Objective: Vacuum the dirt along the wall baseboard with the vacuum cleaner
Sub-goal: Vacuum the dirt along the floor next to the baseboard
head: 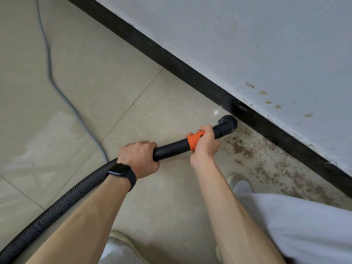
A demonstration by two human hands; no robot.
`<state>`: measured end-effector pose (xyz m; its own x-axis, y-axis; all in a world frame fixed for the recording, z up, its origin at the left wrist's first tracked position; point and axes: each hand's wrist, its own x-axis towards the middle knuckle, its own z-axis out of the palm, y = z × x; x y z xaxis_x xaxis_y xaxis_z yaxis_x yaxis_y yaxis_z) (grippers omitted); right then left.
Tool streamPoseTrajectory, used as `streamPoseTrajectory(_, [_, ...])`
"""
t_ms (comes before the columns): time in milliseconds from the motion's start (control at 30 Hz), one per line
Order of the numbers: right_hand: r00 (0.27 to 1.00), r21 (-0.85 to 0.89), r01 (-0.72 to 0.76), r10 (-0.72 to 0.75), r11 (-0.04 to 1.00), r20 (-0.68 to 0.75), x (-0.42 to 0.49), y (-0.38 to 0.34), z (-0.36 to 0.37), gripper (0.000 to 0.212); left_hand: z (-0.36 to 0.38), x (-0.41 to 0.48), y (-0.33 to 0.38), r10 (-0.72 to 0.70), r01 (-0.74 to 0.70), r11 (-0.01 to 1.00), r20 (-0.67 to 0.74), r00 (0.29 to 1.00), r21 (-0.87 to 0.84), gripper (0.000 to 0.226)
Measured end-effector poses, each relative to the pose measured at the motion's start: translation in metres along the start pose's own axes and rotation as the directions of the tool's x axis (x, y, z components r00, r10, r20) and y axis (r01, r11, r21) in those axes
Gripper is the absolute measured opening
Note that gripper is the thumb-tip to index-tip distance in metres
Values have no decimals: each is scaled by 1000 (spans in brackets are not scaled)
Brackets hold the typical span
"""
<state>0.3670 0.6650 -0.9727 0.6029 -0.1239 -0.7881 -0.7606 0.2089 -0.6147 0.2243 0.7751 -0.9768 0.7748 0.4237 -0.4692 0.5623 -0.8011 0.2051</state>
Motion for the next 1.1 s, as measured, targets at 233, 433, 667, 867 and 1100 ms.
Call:
streamPoseTrajectory(233, [1000, 5, 10, -10, 1000, -10, 11, -14, -3, 8, 0, 11, 15, 41, -40, 999, -47, 998, 20, 14])
streamPoseTrajectory(433, [1000, 20, -3, 3, 1000, 7, 10, -9, 7, 9, 1, 11, 5, 8, -9, 1000, -73, 997, -19, 12])
streamPoseTrajectory(667, [997, 4, -24, 24, 1000, 76, 0, -1, 38, 14, -6, 9, -18, -106, 97, 992, -112, 988, -84, 9])
streamPoseTrajectory(867, [981, -121, -14, 36, 993, 188, -11, 7, 65, 12, -16, 6, -45, -189, 179, 967, -43, 981, -180, 8])
streamPoseTrajectory(1100, [999, -130, -30, 33, 991, 22, -18, 24, 41, 24, -19, -1, -44, -99, 102, 993, 58, 993, -57, 10])
